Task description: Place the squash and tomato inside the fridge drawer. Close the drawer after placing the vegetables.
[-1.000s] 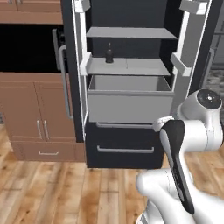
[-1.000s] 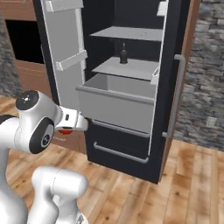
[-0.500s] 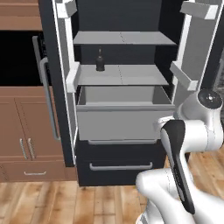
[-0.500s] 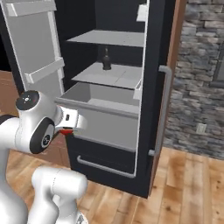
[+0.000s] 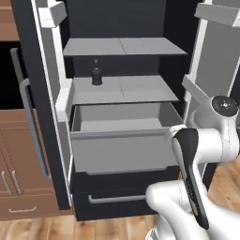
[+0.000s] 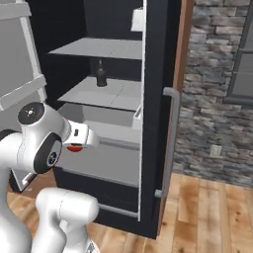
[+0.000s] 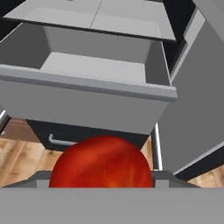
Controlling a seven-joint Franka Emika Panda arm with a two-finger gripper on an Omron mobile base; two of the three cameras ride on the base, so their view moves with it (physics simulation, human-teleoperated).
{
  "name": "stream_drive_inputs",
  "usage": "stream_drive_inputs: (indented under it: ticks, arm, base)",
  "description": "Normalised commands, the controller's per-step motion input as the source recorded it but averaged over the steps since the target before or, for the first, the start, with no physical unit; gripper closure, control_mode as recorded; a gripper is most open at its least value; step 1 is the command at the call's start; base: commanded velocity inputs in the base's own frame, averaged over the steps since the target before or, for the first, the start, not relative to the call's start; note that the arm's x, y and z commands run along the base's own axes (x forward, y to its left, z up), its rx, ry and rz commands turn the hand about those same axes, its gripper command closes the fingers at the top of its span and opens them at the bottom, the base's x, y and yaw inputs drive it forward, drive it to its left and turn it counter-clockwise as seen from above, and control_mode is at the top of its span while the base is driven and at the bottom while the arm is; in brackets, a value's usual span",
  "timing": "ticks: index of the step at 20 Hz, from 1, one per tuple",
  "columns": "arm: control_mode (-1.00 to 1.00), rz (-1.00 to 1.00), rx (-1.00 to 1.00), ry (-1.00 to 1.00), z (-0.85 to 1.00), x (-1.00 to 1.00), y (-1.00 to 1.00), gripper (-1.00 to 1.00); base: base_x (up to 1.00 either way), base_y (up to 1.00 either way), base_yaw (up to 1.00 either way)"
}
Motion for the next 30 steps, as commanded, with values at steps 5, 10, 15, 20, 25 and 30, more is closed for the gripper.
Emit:
stream_drive_inputs:
  ticks: [5,10,15,20,25,30]
  arm:
    - [1.0,0.0,0.0,0.0,0.0,0.0,0.0,1.0]
    - [1.0,0.0,0.0,0.0,0.0,0.0,0.0,1.0]
    - [1.0,0.0,0.0,0.0,0.0,0.0,0.0,1.0]
    - [1.0,0.0,0.0,0.0,0.0,0.0,0.0,1.0]
    - [1.0,0.0,0.0,0.0,0.0,0.0,0.0,1.0]
    - [-1.0,0.0,0.0,0.04,-0.24,0.18,0.03,1.0]
  base:
    - [0.57,0.29,-0.21]
    - [0.5,0.39,-0.23]
    - [0.38,0.21,-0.17]
    - [0.41,0.0,-0.08]
    - [0.38,0.07,-0.01]
    - [0.0,0.0,0.0]
